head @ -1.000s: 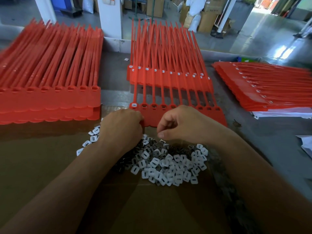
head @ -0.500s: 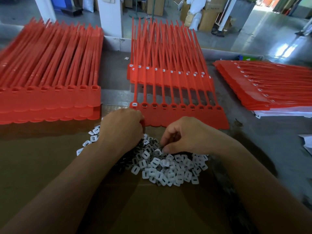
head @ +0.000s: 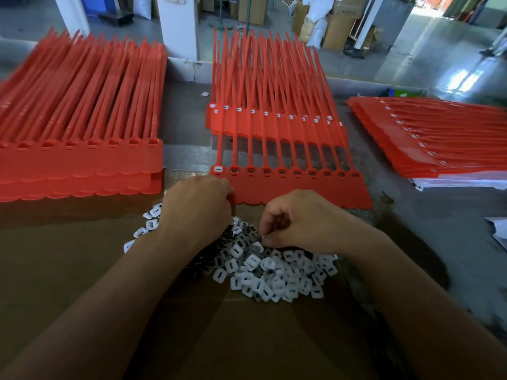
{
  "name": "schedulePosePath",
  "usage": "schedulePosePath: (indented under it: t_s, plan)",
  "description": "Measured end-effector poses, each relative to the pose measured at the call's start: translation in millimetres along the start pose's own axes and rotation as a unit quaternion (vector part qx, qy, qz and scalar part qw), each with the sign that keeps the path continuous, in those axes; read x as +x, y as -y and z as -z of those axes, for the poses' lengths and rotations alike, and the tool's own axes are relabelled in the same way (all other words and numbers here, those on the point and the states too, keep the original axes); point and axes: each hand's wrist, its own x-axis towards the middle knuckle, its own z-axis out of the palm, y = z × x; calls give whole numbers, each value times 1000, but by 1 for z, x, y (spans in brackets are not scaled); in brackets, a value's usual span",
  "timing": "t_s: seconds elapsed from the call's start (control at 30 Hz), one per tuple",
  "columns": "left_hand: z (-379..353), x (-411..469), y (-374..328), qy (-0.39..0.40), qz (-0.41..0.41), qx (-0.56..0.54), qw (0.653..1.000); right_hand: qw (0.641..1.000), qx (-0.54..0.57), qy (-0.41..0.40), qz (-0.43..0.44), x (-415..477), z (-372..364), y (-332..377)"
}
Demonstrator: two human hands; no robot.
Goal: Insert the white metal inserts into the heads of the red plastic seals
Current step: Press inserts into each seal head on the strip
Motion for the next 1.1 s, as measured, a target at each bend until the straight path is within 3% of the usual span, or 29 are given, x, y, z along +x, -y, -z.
schedulePosePath:
  t_s: [0.47, 0.8, 1.1]
  plan:
    - [0, 0, 0, -6, -2, -10, 1000, 999, 45, -23, -2, -2, 4, -2]
    - [0, 0, 0, -7, -4, -17, 1000, 989, 70, -129, -18, 23, 14, 0]
    - [-1, 0, 2, -12, -10, -7, 1000, 979, 91, -170, -61, 57, 15, -10]
